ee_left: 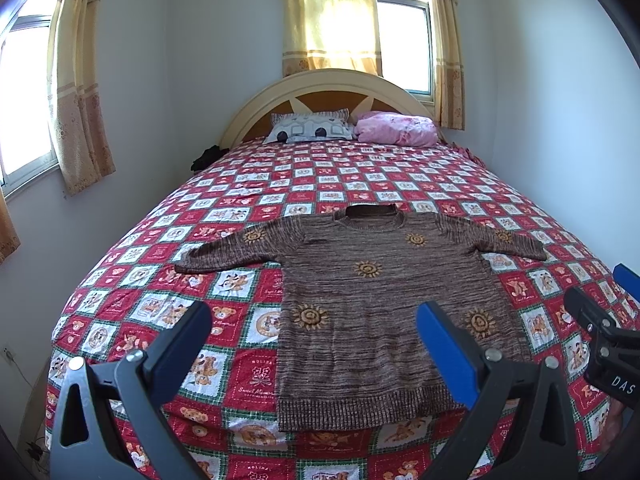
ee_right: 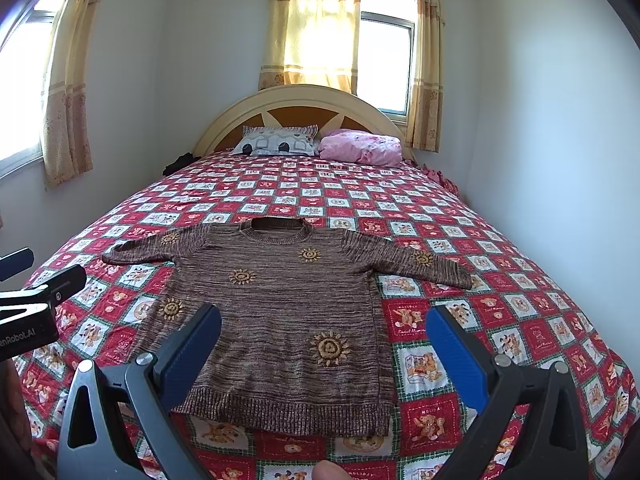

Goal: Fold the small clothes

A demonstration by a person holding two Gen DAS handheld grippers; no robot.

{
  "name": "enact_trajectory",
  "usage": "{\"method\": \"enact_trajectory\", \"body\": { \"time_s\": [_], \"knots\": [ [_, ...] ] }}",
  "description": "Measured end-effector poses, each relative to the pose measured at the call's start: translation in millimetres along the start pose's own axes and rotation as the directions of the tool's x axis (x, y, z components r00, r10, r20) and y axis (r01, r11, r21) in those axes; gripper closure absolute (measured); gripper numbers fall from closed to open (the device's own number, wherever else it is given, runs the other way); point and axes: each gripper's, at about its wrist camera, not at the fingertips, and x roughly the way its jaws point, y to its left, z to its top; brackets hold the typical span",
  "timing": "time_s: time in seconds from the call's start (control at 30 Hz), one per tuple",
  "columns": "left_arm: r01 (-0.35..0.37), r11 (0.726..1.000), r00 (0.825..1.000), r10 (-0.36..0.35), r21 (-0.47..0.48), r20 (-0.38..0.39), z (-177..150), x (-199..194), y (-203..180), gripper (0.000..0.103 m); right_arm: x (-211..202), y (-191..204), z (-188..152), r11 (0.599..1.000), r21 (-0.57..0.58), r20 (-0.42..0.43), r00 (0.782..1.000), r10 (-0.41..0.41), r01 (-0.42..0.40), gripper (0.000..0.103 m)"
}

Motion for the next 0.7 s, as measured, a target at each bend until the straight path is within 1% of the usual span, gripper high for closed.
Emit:
{"method": "enact_trajectory", "body": {
  "time_s": [0.27, 0.4, 0.5, 0.6, 0.7],
  "knots": [
    [0.027, 1.000, 0.999, -0.027, -0.007, -0.046, -6, 19, -1, 0.000, 20, -4, -7, 1.000, -0.004, -0.044, 0.999, 0.002, -0.002, 0.001],
    [0.047, 0.999, 0.995, -0.047, -0.006, -0.084, -10, 40, -3, 0.000, 36, -12, -15, 1.000, 0.000, -0.070, 0.998, 0.004, -0.004, 0.001],
    [0.033, 0.999, 0.994, -0.030, 0.030, -0.107, -13, 60, -9, 0.000, 53, -22, -22, 1.000, 0.013, -0.093, 0.996, 0.003, -0.002, 0.001],
    [0.017, 0.998, 0.992, -0.009, 0.063, -0.125, -14, 84, -12, 0.000, 75, -38, -30, 0.999, 0.052, -0.121, 0.993, 0.004, 0.003, 0.001],
    [0.011, 0.997, 0.990, 0.000, 0.076, -0.144, -15, 111, -13, 0.000, 98, -56, -37, 0.995, 0.095, -0.147, 0.989, 0.003, 0.011, 0.001]
  ]
}}
